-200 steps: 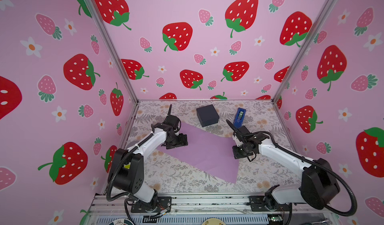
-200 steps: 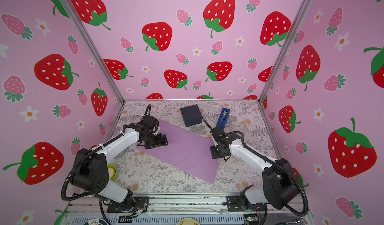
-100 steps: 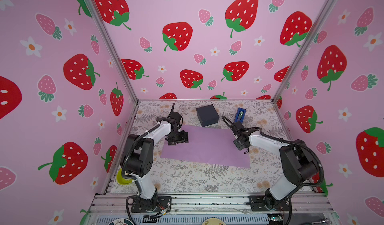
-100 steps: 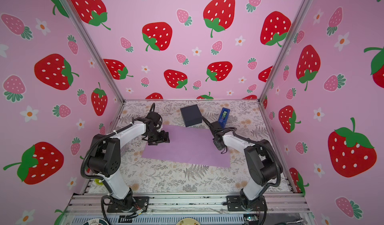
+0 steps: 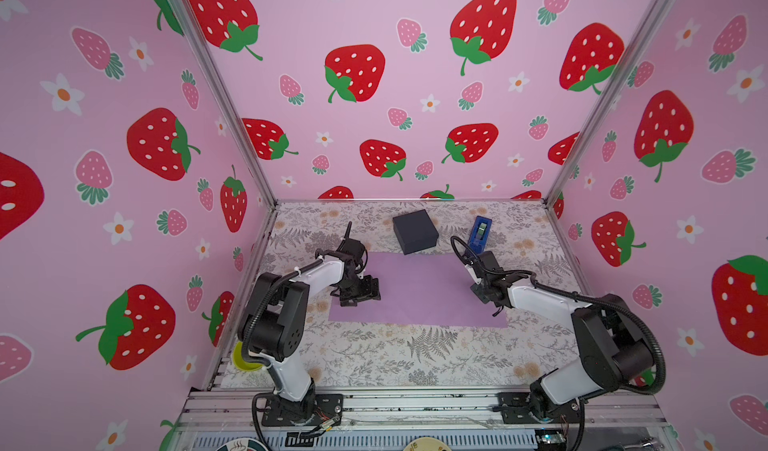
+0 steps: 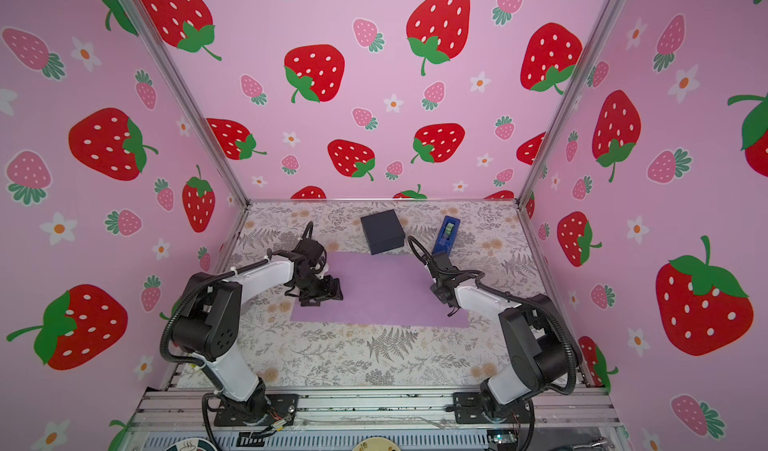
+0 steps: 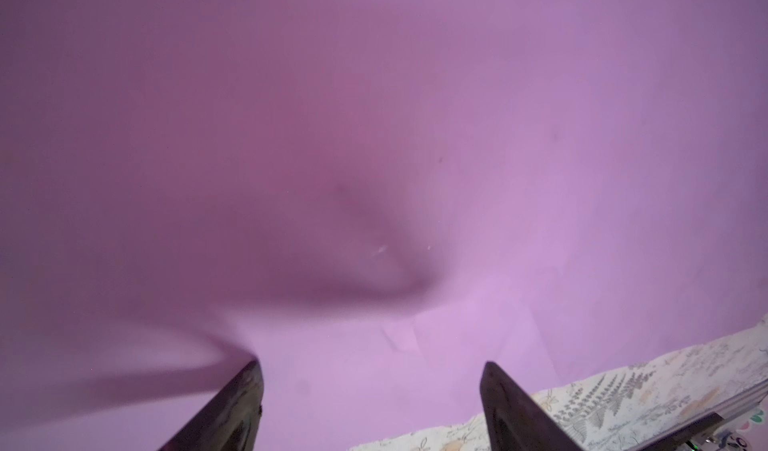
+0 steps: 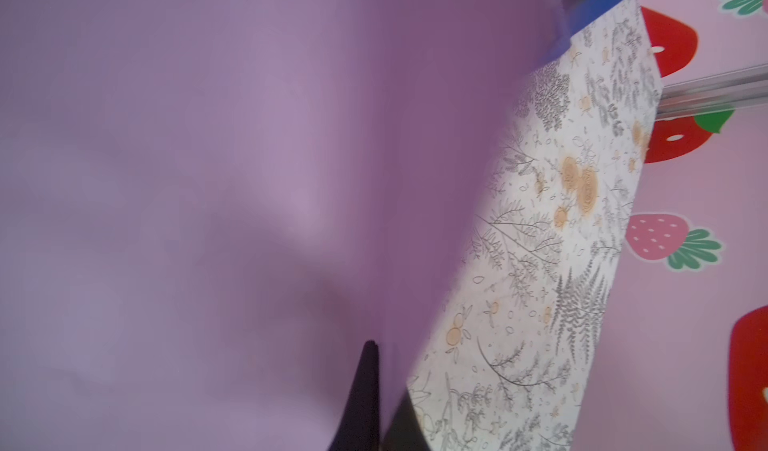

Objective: Wrap the gift box in paper

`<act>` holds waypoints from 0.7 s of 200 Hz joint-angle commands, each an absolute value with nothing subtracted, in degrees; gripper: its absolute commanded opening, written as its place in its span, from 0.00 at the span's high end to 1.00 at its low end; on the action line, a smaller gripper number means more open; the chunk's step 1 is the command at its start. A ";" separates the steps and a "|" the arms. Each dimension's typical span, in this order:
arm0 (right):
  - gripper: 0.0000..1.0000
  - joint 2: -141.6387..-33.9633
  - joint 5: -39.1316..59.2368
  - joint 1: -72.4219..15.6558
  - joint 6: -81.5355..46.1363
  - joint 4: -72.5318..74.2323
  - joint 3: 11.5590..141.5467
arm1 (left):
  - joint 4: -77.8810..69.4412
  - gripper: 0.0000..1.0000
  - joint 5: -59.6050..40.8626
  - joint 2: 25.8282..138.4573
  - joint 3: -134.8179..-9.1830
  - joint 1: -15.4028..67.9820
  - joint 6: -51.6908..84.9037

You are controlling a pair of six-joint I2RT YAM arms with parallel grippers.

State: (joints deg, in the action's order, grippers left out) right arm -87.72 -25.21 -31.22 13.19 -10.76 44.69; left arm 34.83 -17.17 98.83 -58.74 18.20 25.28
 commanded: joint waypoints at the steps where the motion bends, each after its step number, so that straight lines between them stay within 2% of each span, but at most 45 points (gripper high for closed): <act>1: 1.00 -84.77 -19.22 -31.03 9.48 -14.80 43.04 | 34.89 0.16 -17.52 95.11 -52.20 19.34 30.62; 41: 1.00 -80.21 -17.39 -33.32 8.72 -17.65 41.41 | 34.62 0.16 -17.25 86.83 -44.23 21.15 34.98; 68: 1.00 -79.98 -10.10 -34.03 15.16 -22.92 42.82 | 37.30 0.17 -15.89 80.43 -43.32 23.03 37.20; 104: 1.00 -79.02 -5.82 -38.05 23.23 -25.91 40.65 | 43.87 0.16 -10.72 74.87 -49.08 23.55 36.82; 140: 1.00 -76.08 3.26 -42.32 28.06 -30.92 42.52 | 48.97 0.16 -4.24 76.74 -58.22 23.39 33.32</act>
